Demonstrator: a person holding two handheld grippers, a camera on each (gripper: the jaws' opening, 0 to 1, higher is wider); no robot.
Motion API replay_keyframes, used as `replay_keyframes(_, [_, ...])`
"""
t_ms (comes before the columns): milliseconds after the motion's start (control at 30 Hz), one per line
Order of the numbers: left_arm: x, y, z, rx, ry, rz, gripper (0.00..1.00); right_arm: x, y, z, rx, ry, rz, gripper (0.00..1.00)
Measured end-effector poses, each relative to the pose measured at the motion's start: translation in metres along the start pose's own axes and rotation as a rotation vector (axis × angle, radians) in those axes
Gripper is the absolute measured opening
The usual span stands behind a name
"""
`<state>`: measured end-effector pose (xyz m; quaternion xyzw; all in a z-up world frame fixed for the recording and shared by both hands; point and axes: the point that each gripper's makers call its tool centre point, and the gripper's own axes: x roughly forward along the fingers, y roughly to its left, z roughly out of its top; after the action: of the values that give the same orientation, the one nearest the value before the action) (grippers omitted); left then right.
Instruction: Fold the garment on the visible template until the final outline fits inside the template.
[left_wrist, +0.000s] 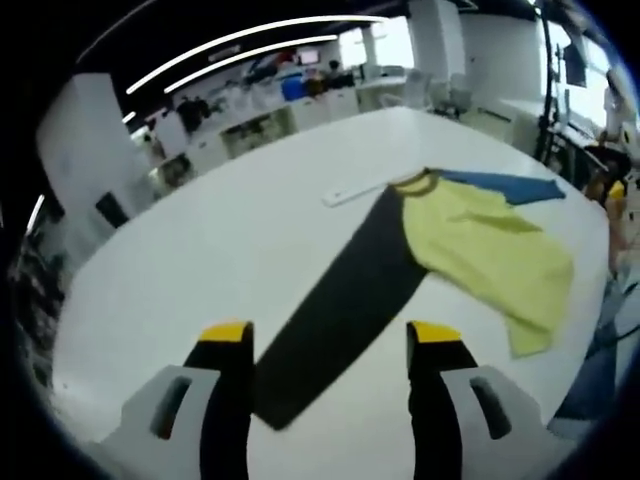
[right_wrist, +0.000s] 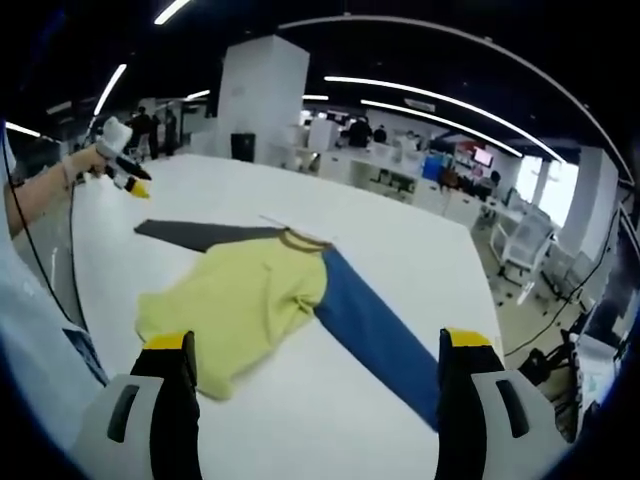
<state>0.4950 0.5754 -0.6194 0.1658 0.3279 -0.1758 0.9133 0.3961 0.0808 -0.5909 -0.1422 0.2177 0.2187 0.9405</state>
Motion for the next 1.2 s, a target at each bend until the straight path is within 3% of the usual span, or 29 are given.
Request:
replay_keyframes(367, [-0.013, -0.011, 0.003, -0.015, -0.033, -0.005, 0.66, 0.0, 0.006, -0.001, -0.011, -0.003, 0.025, 1.0])
replay_keyframes(433, [-0.016, -0.017, 0.008, -0.044, -0.063, -0.031, 0.67, 0.0, 0.006, -0.001, -0.012, -0.004, 0.028, 1.0])
replay_keyframes(467, [-0.017, -0.023, 0.015, -0.062, -0.107, -0.058, 0.67, 0.0, 0.007, -0.001, -0.013, -0.005, 0.031, 1.0])
replay_keyframes(533, [-0.019, -0.023, 0.017, -0.071, -0.125, -0.056, 0.68, 0.0, 0.007, -0.001, -0.014, -0.005, 0.035, 1.0])
replay_keyframes(867, [-0.025, -0.035, 0.014, -0.045, -0.099, -0.065, 0.73, -0.005, 0.006, -0.002, -0.016, -0.01, 0.042, 1.0])
replay_keyframes(1200, [-0.035, -0.049, 0.017, -0.035, -0.119, -0.072, 0.78, -0.012, 0.006, -0.003, -0.022, -0.014, 0.045, 1.0])
